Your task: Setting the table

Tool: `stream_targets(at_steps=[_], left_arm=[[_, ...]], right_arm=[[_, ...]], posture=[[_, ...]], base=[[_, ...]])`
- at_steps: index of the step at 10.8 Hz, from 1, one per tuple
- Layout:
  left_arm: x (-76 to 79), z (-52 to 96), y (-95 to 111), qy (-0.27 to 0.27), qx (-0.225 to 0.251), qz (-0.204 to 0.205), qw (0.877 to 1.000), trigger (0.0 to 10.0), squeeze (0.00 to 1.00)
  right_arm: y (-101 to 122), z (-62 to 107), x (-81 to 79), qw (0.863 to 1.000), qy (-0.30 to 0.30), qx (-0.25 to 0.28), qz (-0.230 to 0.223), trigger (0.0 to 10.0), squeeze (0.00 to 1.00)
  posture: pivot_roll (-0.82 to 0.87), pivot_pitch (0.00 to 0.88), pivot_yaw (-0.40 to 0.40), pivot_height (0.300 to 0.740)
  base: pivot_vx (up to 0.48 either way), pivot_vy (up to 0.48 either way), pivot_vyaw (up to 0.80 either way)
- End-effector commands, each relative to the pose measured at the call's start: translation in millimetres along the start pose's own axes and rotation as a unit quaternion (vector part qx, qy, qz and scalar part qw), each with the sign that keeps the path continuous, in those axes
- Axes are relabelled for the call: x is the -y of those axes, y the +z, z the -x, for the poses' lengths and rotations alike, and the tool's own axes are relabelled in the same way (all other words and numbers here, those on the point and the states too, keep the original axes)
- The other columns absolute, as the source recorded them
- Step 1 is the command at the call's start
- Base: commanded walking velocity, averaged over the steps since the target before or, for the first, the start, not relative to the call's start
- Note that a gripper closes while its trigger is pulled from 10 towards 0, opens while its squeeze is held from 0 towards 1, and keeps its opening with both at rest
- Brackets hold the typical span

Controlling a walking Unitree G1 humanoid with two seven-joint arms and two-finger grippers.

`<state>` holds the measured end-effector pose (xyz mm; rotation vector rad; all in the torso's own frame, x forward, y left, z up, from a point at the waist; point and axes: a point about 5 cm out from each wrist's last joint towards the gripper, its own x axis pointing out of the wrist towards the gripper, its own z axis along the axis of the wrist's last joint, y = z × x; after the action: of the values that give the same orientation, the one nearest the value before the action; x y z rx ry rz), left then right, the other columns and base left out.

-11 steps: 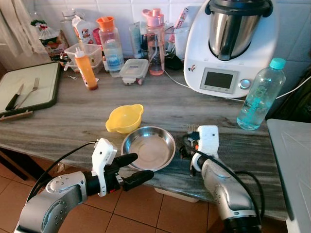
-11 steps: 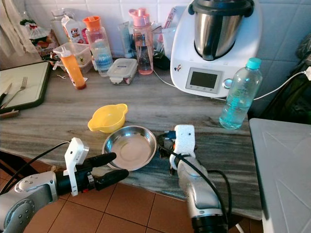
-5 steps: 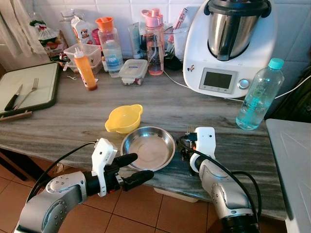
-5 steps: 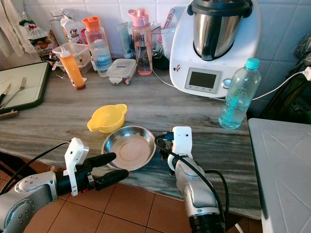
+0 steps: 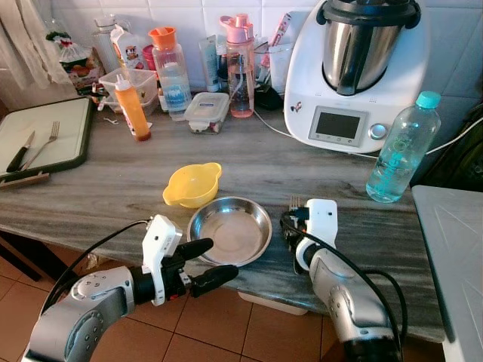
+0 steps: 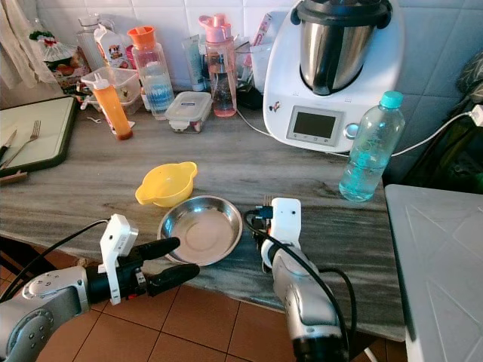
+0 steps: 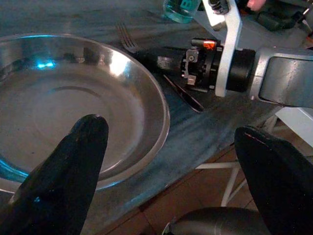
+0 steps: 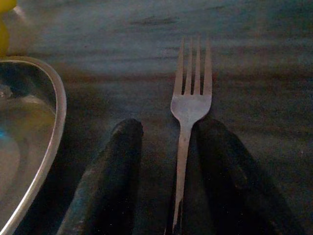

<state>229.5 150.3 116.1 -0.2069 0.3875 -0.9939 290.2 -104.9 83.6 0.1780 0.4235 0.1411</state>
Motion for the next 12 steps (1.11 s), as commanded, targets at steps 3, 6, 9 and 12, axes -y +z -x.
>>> stream_targets(at_steps=[3, 6, 9, 12], left_arm=[[-1.9, 1.2, 2.8, 0.003, -0.008, -0.012, 1.0, 10.0, 0.0], [-3.9, 0.9, 4.5, 0.005, -0.007, -0.015, 1.0, 10.0, 0.0], [-5.5, 1.6, 6.6, 0.007, -0.008, -0.019, 1.0, 10.0, 0.0], [-5.9, 1.6, 7.4, 0.006, -0.01, -0.02, 1.0, 10.0, 0.0]], right_arm=[[-19.2, 5.6, 5.3, 0.999, 0.003, -0.045, -0.014, 0.0, 0.0], [-20.7, 8.5, 9.2, 0.999, -0.003, -0.05, -0.017, 0.0, 0.0], [-28.7, 16.8, 8.5, 0.998, 0.005, -0.06, -0.021, 0.0, 0.0], [-33.0, 25.1, 15.9, 0.997, -0.005, -0.067, -0.036, 0.0, 0.0]], posture=[[0.07, 0.0, 0.074, 0.74], [0.07, 0.0, 0.077, 0.74], [0.07, 0.0, 0.084, 0.74], [0.06, 0.0, 0.09, 0.74]], base=[[0.0, 0.0, 0.0], [0.0, 0.0, 0.0], [0.0, 0.0, 0.0], [0.0, 0.0, 0.0]])
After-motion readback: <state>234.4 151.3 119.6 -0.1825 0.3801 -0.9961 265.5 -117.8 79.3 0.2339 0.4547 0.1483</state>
